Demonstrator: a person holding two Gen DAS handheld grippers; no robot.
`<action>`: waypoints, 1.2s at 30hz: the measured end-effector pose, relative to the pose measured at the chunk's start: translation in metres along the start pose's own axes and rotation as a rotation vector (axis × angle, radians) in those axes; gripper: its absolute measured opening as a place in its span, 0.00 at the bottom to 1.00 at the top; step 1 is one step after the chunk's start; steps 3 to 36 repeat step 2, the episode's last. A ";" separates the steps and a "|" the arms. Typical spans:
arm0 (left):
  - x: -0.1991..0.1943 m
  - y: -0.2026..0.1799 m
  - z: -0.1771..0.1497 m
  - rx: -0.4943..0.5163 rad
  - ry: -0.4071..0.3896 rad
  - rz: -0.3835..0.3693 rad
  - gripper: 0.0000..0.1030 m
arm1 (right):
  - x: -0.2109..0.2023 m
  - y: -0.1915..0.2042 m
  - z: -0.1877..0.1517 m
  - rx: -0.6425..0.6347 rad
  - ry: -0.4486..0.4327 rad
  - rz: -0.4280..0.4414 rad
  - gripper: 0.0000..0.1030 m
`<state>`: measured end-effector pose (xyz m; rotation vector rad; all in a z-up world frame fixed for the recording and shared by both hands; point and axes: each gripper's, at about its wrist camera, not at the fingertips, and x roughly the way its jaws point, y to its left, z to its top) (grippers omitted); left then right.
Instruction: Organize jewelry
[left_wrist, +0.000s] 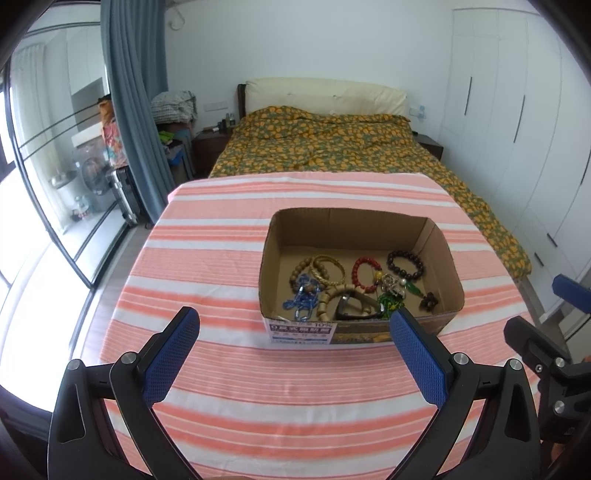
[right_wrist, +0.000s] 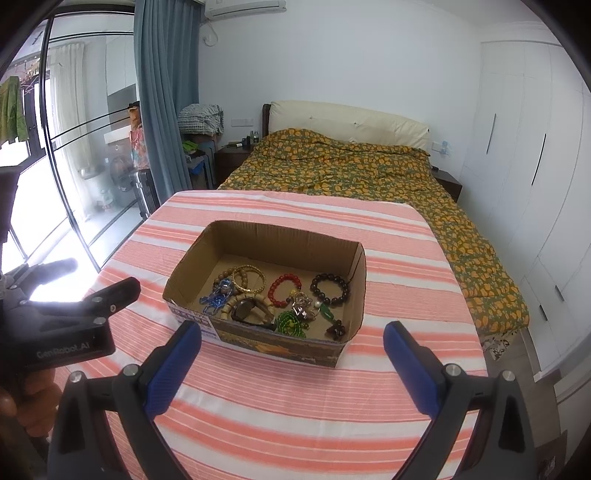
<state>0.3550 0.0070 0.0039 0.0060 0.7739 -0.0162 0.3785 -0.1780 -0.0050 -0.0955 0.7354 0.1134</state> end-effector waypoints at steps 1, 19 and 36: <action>-0.001 0.000 -0.003 0.015 0.005 -0.002 1.00 | 0.000 0.000 -0.001 0.001 0.003 0.001 0.98; -0.001 0.000 -0.007 0.040 0.008 0.005 1.00 | 0.000 0.000 -0.001 0.001 0.003 0.001 0.98; -0.001 0.000 -0.007 0.040 0.008 0.005 1.00 | 0.000 0.000 -0.001 0.001 0.003 0.001 0.98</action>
